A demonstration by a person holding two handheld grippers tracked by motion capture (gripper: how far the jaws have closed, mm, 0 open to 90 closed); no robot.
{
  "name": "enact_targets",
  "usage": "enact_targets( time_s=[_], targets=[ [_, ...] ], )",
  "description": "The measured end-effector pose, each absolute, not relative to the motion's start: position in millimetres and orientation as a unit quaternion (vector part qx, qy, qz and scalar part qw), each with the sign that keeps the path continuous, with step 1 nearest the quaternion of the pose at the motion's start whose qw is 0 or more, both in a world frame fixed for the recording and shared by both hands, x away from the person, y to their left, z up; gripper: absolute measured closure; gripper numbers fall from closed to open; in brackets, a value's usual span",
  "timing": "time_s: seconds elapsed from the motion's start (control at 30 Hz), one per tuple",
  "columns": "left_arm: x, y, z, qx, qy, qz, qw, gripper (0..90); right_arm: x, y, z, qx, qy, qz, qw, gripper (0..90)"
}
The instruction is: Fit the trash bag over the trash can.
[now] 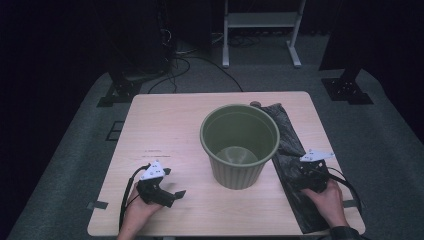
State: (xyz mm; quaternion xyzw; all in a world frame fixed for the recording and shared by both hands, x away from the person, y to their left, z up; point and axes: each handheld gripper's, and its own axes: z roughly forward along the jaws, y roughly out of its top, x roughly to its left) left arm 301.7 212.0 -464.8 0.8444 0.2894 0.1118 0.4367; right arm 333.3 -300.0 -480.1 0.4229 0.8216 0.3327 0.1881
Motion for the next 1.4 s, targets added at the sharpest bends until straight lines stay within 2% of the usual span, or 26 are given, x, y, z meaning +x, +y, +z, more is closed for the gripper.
enact_targets(
  time_s=[0.2, 0.43, 0.77, 0.9, 1.03, 1.1, 1.2, 1.3, 1.33, 1.4],
  targets=[
    [304, 213, -472, 0.848, 0.296, 0.111, 0.426, 0.0, 328, -299, -481, 0.439, 0.821, 0.313, 0.188, 0.0],
    [306, 205, -480, 0.860, 0.290, 0.104, 0.406, 0.0, 314, -302, -484, 0.442, 0.822, 0.319, 0.166, 0.0],
    [308, 202, -483, 0.870, 0.292, 0.106, 0.384, 0.0, 311, -305, -485, 0.441, 0.820, 0.325, 0.167, 0.1],
    [307, 201, -483, 0.872, 0.289, 0.111, 0.378, 0.0, 309, -305, -482, 0.446, 0.818, 0.322, 0.167, 5.2],
    [308, 201, -483, 0.872, 0.289, 0.110, 0.378, 0.0, 306, -300, -476, 0.437, 0.815, 0.346, 0.157, 5.7],
    [307, 200, -483, 0.874, 0.287, 0.113, 0.376, 0.0, 305, -296, -474, 0.425, 0.817, 0.360, 0.150, 13.2],
    [307, 200, -483, 0.874, 0.287, 0.114, 0.375, 0.0, 305, -294, -476, 0.422, 0.816, 0.371, 0.138, 15.1],
    [307, 200, -483, 0.875, 0.286, 0.114, 0.375, 0.0, 306, -291, -479, 0.415, 0.826, 0.357, 0.137, 22.1],
    [307, 200, -483, 0.875, 0.286, 0.114, 0.374, 0.0, 305, -289, -479, 0.406, 0.830, 0.349, 0.155, 30.0],
    [307, 200, -483, 0.875, 0.286, 0.115, 0.374, 0.0, 303, -287, -478, 0.391, 0.837, 0.349, 0.159, 44.1]
  ],
)
